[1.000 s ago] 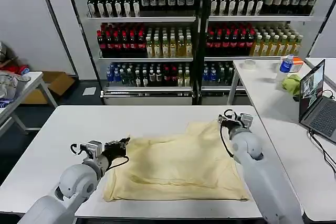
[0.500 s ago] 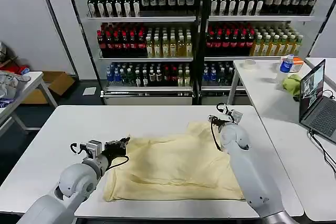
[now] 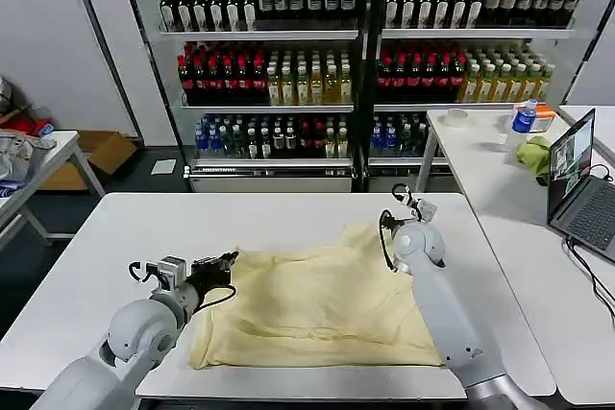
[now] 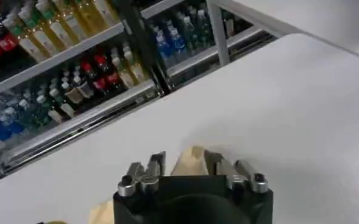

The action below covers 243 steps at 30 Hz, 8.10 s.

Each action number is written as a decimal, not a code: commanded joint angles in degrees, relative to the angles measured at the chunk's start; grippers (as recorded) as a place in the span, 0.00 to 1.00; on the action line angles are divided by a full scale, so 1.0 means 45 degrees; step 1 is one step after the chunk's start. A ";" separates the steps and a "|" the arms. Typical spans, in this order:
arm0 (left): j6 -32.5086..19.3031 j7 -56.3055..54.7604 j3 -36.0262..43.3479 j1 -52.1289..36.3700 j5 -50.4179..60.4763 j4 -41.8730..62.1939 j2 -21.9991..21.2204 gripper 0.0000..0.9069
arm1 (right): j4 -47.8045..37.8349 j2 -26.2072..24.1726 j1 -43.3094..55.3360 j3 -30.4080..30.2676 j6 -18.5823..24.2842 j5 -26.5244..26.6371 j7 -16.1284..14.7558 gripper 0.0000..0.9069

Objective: Fold and organize the clothes.

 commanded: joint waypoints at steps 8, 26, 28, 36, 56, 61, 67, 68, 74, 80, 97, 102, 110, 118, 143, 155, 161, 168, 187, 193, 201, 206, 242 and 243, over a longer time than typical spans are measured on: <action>-0.0014 0.0042 -0.0082 -0.0028 -0.0074 0.0003 0.0036 0.01 | 0.0969 -0.0346 -0.0415 -0.0132 0.0275 -0.0435 -0.0414 0.00; -0.0007 0.0025 -0.0386 0.0333 -0.0138 -0.0168 0.0084 0.01 | 0.5806 -0.2528 -0.3326 0.0572 0.1298 -0.2183 -0.2952 0.00; 0.0000 0.0029 -0.0462 0.0363 -0.0161 -0.0162 0.0079 0.01 | 0.6413 -0.2813 -0.3626 0.0701 0.1327 -0.2252 -0.3120 0.00; -0.0010 0.0060 -0.0826 0.0778 -0.0345 -0.0290 0.0253 0.01 | 0.7881 -0.3620 -0.5218 0.1230 0.1918 -0.3252 -0.4314 0.00; -0.0155 0.0071 -0.2475 0.3642 0.0082 -0.2396 0.0350 0.01 | 0.9869 -0.3972 -1.0394 0.2624 0.4507 -0.6448 -0.6201 0.00; -0.0201 0.0167 -0.2930 0.4493 0.0242 -0.2576 0.0360 0.01 | 1.0194 -0.3857 -1.1052 0.2957 0.4108 -0.5923 -0.5984 0.00; -0.0191 0.0177 -0.3173 0.5073 0.0419 -0.2702 0.0321 0.01 | 1.0442 -0.3636 -1.1564 0.3067 0.3397 -0.5091 -0.5538 0.00; -0.0169 0.0164 -0.3172 0.5125 0.0439 -0.2694 0.0309 0.01 | 1.0448 -0.3571 -1.1614 0.3070 0.3242 -0.5034 -0.5425 0.00; 0.0008 0.0240 -0.3102 0.5418 0.0590 -0.2858 0.0214 0.01 | 1.0487 -0.3430 -1.1766 0.3244 0.2585 -0.4604 -0.4992 0.00; 0.0023 0.0522 -0.2840 0.5557 0.1129 -0.2821 0.0149 0.01 | 1.0441 -0.3370 -1.1816 0.3254 0.1943 -0.4425 -0.4653 0.00; -0.0634 -0.0337 -0.2476 0.4710 0.1854 -0.1686 -0.0568 1.00 | 1.0070 -0.2851 -1.1708 0.2276 0.2603 -0.7303 -0.4834 1.00; -0.0755 -0.0776 -0.2712 0.5121 0.2008 -0.2197 -0.0811 1.00 | 1.1207 -0.3004 -1.2377 0.2784 0.2969 -0.7898 -0.4751 1.00; -0.0701 -0.1536 -0.2865 0.6355 0.2238 -0.2983 -0.1692 1.00 | 1.2531 -0.3065 -1.3470 0.3699 0.3191 -0.8162 -0.4710 1.00; -0.0651 -0.1588 -0.2335 0.6281 0.2250 -0.2597 -0.2374 1.00 | 1.2773 -0.3021 -1.3830 0.4013 0.3317 -0.8160 -0.4709 1.00; -0.0916 -0.1318 -0.2443 0.6012 0.0685 -0.1792 -0.2732 0.01 | 1.2755 -0.3069 -1.3604 0.4074 0.3362 -0.7779 -0.4528 1.00; -0.1030 -0.1373 -0.4863 0.5912 -0.1509 -0.2338 -0.2042 0.02 | 1.2692 -0.3144 -1.3336 0.4096 0.3368 -0.7589 -0.4429 1.00; -0.0866 -0.1389 -0.6594 0.5939 -0.2767 -0.2230 -0.1349 0.01 | 1.2666 -0.3260 -1.3180 0.4135 0.3335 -0.7430 -0.4393 1.00; -0.0688 -0.1371 -0.8907 0.5937 -0.4233 -0.1473 -0.0164 0.01 | 1.2661 -0.3434 -1.3038 0.4240 0.3314 -0.7244 -0.4377 1.00; -0.0876 -0.1500 -0.6456 0.5305 -0.7412 -0.4419 -0.1296 0.01 | 1.3092 -0.3364 -1.3576 0.4418 0.3365 -0.7437 -0.4525 1.00; -0.0962 -0.1582 -0.5140 0.5025 -0.7947 -0.4620 -0.1928 0.01 | 1.3201 -0.3330 -1.3661 0.4420 0.3378 -0.7499 -0.4563 1.00; -0.1190 -0.1808 -0.3251 0.4248 -0.7743 -0.4199 -0.2821 0.01 | 1.3234 -0.3279 -1.3736 0.4409 0.3419 -0.7566 -0.4624 1.00; -0.1264 -0.1853 -0.2099 0.3768 -0.7151 -0.3641 -0.3352 0.01 | 1.3229 -0.3278 -1.3670 0.4398 0.3417 -0.7547 -0.4632 1.00; -0.0914 -0.1467 -0.4752 0.4510 -0.4929 -0.2990 -0.2122 1.00 | 1.2533 -0.3627 -1.2660 0.4013 0.3375 -0.7158 -0.4654 1.00; -0.0915 -0.1394 -0.4926 0.4579 -0.4729 -0.2821 -0.2006 1.00 | 1.2525 -0.3610 -1.2655 0.3986 0.3376 -0.7167 -0.4660 1.00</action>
